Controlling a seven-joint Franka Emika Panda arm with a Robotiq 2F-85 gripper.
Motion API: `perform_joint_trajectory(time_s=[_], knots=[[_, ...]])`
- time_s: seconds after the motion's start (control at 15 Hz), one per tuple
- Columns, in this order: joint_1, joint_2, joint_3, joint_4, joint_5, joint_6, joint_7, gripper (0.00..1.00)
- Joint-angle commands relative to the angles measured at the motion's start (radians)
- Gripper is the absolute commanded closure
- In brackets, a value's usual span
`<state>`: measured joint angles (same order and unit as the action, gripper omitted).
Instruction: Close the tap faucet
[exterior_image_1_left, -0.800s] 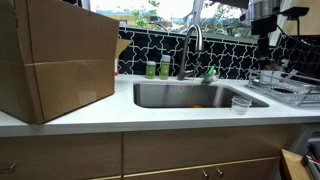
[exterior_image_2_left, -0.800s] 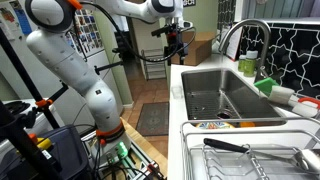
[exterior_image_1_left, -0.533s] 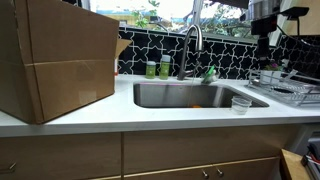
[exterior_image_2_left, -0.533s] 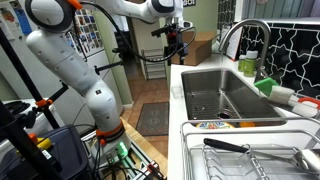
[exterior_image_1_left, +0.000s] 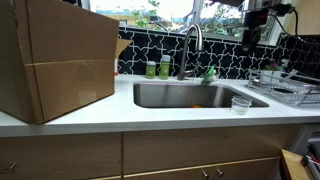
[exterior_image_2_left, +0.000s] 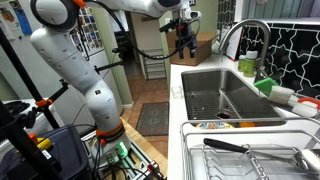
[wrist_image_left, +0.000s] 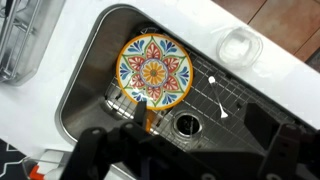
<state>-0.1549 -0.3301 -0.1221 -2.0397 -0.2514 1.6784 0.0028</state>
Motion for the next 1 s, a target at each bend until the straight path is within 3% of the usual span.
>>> perform_joint_trajectory(time_s=[0.0,0.2,0.53,0.73,0.8,0.93], knots=[[-0.017,0.032,-0.024,0.073,0.021,0.122,0.087,0.00],[-0.030,0.051,-0.027,0.090,0.013,0.231,0.156,0.00],[-0.049,0.132,-0.130,0.102,0.249,0.472,0.127,0.00],[-0.094,0.197,-0.198,0.143,0.370,0.474,0.135,0.00],[-0.121,0.214,-0.202,0.156,0.333,0.473,0.192,0.00],[-0.117,0.188,-0.191,0.134,0.317,0.467,0.154,0.00]])
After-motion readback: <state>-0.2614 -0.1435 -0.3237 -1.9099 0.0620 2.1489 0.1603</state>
